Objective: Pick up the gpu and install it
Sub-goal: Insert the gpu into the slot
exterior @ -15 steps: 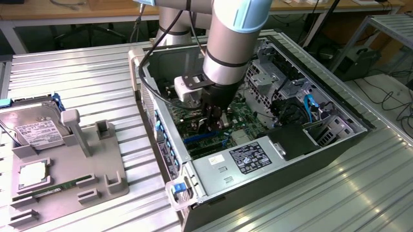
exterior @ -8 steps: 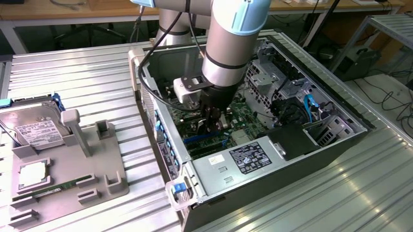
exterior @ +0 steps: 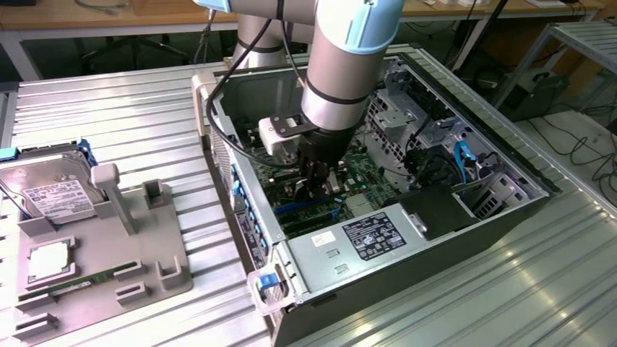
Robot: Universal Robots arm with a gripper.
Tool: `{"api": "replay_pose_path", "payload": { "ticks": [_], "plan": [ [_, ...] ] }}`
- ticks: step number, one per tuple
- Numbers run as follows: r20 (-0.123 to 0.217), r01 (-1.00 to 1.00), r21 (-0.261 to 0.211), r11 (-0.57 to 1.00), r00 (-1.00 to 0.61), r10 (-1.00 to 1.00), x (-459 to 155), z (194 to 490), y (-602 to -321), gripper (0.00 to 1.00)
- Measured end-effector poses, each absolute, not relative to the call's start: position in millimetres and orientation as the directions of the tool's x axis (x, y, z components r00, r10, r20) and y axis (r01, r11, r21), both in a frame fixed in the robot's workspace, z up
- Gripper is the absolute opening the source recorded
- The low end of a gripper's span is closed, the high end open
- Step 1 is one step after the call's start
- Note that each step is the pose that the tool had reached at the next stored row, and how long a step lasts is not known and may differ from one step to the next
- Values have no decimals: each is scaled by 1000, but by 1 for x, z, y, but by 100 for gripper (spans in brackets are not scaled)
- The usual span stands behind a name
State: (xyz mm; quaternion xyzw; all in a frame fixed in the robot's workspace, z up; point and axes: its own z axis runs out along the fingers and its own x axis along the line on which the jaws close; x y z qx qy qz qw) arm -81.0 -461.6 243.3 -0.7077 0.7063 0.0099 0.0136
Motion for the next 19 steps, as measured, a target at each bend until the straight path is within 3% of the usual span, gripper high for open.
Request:
{"api": "replay_pose_path", "payload": {
  "ticks": [19],
  "plan": [
    [-33,-1000,-5,2,-1,-999,-81,240,-460,28]
  ]
}}
